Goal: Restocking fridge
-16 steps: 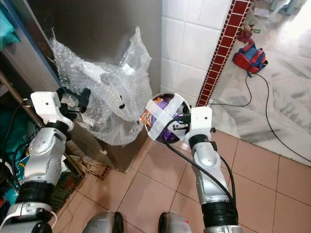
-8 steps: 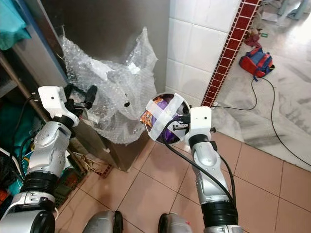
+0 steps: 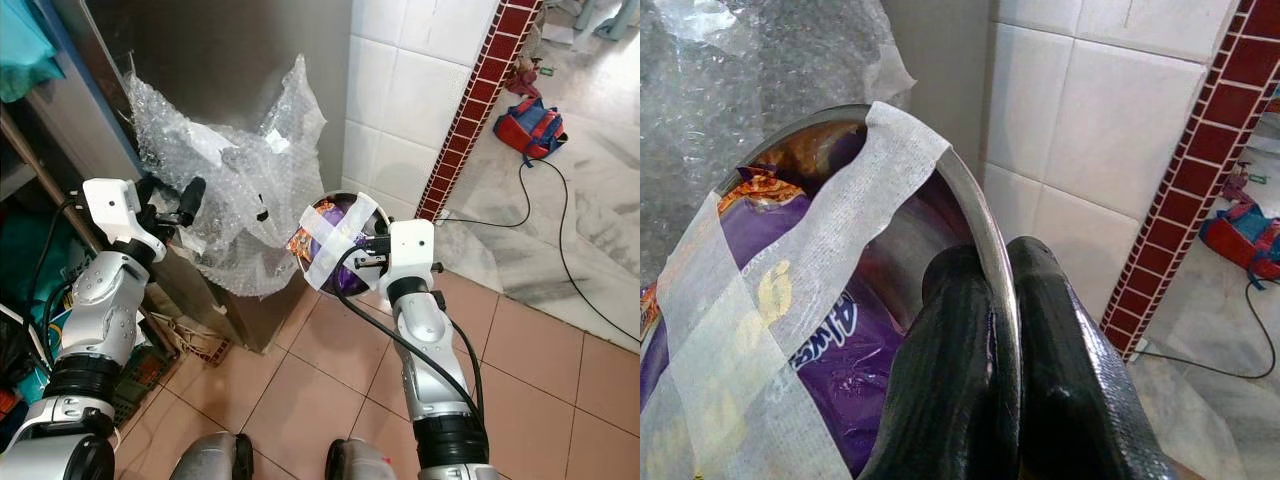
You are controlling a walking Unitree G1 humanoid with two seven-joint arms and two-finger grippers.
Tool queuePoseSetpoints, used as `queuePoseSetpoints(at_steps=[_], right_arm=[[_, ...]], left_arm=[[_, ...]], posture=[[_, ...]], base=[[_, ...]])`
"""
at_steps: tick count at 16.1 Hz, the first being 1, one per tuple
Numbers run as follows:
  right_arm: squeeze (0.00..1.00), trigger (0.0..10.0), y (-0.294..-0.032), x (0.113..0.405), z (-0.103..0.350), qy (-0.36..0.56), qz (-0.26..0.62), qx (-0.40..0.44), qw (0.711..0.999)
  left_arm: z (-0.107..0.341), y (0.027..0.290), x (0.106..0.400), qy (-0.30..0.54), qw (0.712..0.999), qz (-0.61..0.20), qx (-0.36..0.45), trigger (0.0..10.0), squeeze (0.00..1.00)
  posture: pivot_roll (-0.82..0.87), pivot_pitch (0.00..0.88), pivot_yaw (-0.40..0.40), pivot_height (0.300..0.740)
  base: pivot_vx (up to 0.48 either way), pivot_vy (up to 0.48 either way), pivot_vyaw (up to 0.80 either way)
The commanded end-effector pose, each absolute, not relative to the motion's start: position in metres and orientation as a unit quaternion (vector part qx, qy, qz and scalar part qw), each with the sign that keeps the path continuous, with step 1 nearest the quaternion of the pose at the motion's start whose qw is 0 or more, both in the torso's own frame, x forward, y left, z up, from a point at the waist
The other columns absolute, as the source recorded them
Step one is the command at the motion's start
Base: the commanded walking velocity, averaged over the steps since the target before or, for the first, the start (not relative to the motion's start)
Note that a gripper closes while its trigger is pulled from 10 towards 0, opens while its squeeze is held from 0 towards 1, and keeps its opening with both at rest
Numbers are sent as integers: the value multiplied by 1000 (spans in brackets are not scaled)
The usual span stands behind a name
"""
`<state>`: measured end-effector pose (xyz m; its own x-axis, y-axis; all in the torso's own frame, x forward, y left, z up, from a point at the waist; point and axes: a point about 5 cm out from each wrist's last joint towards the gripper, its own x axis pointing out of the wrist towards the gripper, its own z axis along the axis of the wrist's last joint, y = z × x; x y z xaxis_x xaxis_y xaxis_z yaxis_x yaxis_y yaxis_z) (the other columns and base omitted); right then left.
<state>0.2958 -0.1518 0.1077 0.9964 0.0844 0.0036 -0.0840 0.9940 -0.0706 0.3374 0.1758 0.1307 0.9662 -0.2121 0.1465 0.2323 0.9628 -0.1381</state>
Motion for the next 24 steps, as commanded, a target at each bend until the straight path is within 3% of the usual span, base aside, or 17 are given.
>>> queuePoseSetpoints(at_steps=[1, 11, 15, 24], right_arm=[[0, 10000, -148, 298, 118, -26, 47, -33, 998], [0, 10000, -149, 298, 123, -30, 66, -49, 996], [0, 10000, -161, 299, 126, -39, 30, -71, 996], [0, 10000, -179, 296, 119, -21, -45, -96, 994]], left_arm=[[132, 174, 340, -62, 989, -117, -65, 10000, 0], [101, 94, 329, 12, 953, -296, -67, 10000, 0], [95, 67, 318, 17, 937, -342, -68, 10000, 0], [94, 51, 309, 5, 929, -364, -63, 10000, 0]], posture=[[10, 93, -4, 740], [-15, 83, -59, 740], [-20, 81, -56, 740], [-18, 73, -38, 740]], base=[[0, 0, 0], [0, 0, 0], [0, 0, 0], [0, -57, -537]])
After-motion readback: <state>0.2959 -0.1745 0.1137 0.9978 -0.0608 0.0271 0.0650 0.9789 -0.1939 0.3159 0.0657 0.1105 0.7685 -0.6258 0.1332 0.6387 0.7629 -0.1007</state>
